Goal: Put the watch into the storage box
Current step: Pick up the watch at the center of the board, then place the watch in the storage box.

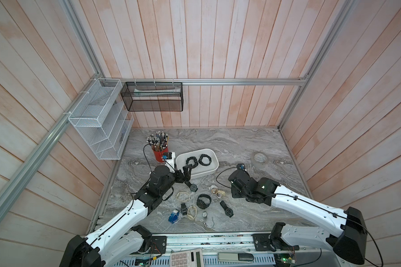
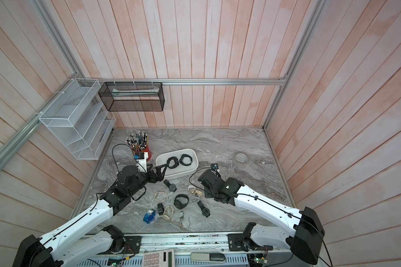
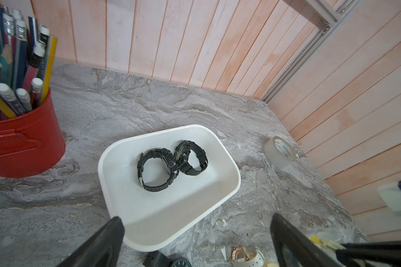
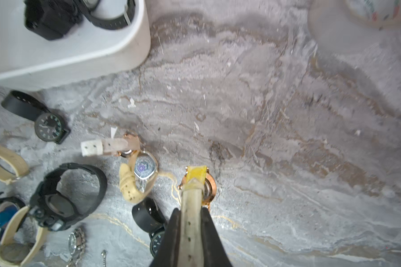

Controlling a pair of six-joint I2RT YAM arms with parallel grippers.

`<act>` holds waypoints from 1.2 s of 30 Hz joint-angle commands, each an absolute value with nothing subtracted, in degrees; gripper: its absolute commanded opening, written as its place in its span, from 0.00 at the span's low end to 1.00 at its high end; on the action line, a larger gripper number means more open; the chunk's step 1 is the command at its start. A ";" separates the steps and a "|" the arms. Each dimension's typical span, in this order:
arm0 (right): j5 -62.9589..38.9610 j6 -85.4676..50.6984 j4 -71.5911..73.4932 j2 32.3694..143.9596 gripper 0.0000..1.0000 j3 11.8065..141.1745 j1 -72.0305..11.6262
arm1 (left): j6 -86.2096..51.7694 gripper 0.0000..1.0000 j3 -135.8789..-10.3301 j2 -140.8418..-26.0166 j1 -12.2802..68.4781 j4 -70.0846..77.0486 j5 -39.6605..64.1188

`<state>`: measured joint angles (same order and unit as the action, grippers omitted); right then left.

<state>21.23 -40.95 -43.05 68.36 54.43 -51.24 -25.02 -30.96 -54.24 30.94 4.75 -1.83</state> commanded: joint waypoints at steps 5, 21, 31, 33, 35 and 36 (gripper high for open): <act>19.99 -27.90 -30.46 75.88 0.13 64.16 -45.86 | -24.36 1.00 -28.53 -49.29 31.06 -0.42 -4.22; 13.45 -17.44 -17.89 96.42 0.12 76.73 -41.84 | -26.32 1.00 -27.06 -45.34 31.10 -7.98 -6.35; 11.02 -16.09 -18.06 103.47 0.12 78.33 -41.73 | -26.83 1.00 -26.81 -45.80 31.07 -7.82 -6.51; 10.77 -15.99 -18.18 104.48 0.12 78.39 -41.70 | -26.68 1.00 -26.71 -45.99 31.08 -7.73 -6.59; 10.53 -15.84 -18.93 105.57 0.12 78.81 -41.74 | -26.60 1.00 -26.70 -46.10 31.04 -7.82 -6.76; 10.31 -15.84 -19.31 106.01 0.12 78.92 -41.75 | -26.64 1.00 -26.76 -46.25 31.06 -7.91 -6.85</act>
<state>11.22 -16.62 -18.26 104.55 77.10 -41.95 -26.59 -27.55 -46.04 30.94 -7.44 -6.07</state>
